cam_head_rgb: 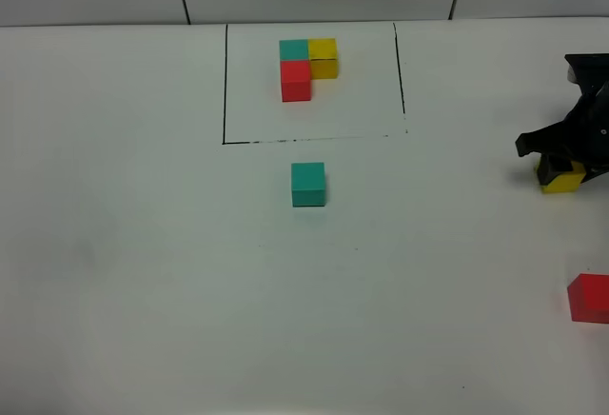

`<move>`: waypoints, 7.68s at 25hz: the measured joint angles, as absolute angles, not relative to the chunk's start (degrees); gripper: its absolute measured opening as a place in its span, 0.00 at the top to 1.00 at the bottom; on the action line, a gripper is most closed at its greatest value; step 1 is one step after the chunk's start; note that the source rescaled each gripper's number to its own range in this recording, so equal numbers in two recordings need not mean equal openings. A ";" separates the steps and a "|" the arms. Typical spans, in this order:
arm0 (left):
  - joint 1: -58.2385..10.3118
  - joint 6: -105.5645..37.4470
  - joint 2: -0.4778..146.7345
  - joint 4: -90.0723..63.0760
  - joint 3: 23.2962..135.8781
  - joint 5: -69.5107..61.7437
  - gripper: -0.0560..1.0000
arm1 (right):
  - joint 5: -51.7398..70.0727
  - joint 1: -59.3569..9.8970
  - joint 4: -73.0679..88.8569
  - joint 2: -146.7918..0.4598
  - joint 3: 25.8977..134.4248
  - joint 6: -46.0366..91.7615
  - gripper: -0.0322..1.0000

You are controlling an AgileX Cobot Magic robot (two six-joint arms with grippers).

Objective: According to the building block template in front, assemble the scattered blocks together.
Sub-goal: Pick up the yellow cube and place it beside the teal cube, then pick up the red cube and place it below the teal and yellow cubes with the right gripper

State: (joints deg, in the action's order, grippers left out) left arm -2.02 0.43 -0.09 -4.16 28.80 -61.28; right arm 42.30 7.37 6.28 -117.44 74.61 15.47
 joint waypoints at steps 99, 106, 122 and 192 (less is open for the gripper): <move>-2.02 0.37 -0.09 -4.16 28.80 -61.27 0.23 | 57.85 -25.97 6.66 -133.42 103.59 67.08 0.96; -2.02 0.37 -0.09 -4.16 28.80 -61.27 0.23 | 57.83 -26.16 7.78 -134.47 103.59 67.08 0.62; -2.02 0.37 -0.09 -4.16 28.80 -61.27 0.23 | 63.72 -21.94 6.28 -130.79 103.53 56.68 0.14; -2.02 0.43 -0.09 -4.16 28.80 -61.27 0.23 | 30.92 9.40 6.19 -95.78 35.51 4.99 0.48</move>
State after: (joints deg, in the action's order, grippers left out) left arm -2.02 0.43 -0.09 -4.16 28.80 -61.27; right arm 30.92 9.40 6.19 -95.78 35.51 4.99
